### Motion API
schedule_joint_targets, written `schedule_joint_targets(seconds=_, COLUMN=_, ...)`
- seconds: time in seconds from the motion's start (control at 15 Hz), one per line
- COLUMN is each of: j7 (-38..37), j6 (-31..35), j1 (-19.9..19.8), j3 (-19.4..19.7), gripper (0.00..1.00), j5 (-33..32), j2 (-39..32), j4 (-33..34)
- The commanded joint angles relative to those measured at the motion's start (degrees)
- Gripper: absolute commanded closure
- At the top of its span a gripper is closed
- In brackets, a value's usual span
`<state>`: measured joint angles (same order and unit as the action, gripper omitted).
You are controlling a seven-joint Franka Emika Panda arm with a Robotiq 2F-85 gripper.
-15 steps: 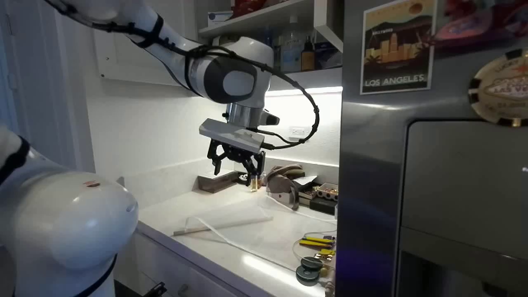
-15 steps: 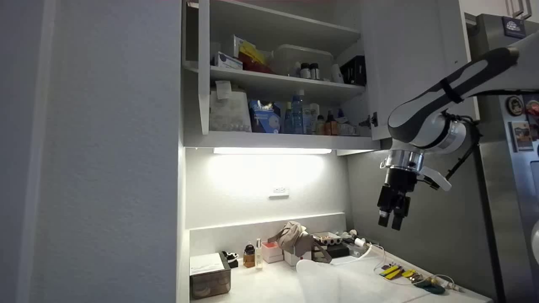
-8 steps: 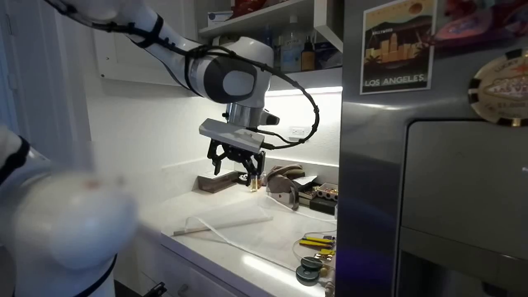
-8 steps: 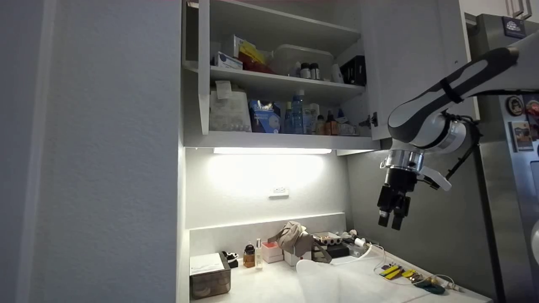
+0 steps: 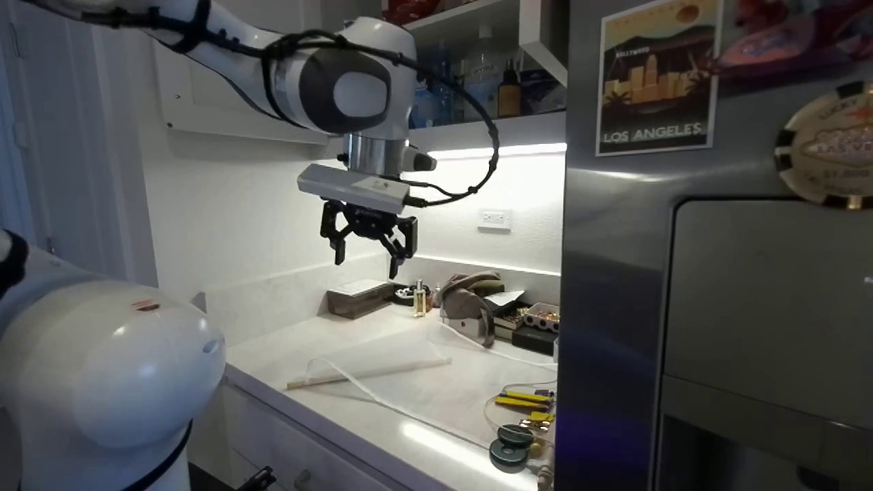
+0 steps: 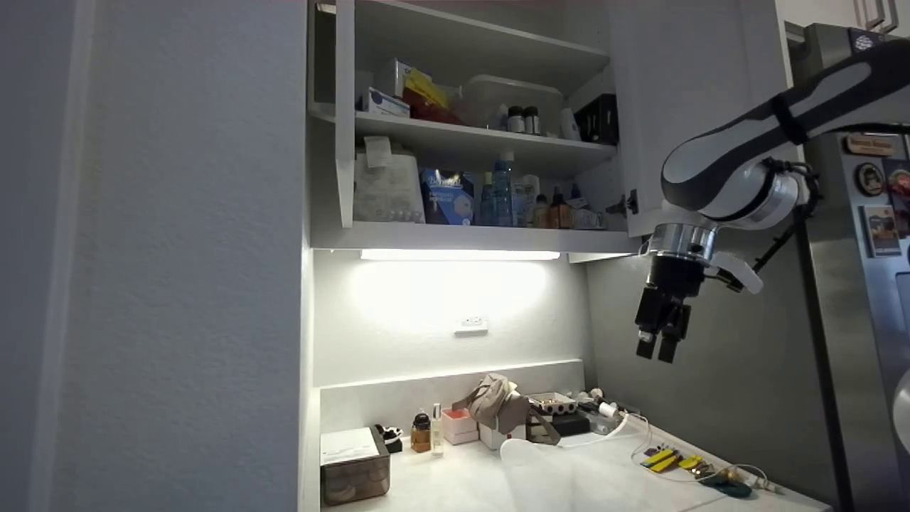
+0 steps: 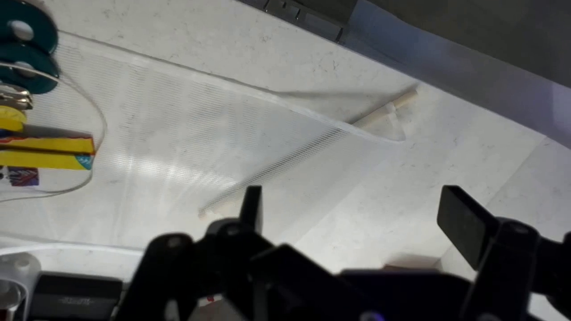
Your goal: Close the right cabinet door then hang the white net on the hanger on the side of the fridge
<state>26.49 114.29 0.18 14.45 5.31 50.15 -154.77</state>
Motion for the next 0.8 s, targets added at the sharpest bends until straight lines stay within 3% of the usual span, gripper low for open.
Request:
schedule_joint_targets(seconds=0.0, j7=-2.5, j6=-6.8, j1=-0.8, j3=-3.0, gripper=0.0, j5=-0.8, j2=11.4, j4=-0.9)
schedule_joint_targets(seconds=0.4, j7=-6.3, j6=-14.2, j1=-0.9, j3=-6.1, gripper=0.0, j5=-2.8, j2=24.1, j4=1.2)
schedule_joint_targets(seconds=0.73, j7=-11.5, j6=-12.2, j1=-2.3, j3=-9.4, gripper=0.0, j5=-9.7, j2=31.7, j4=2.0)
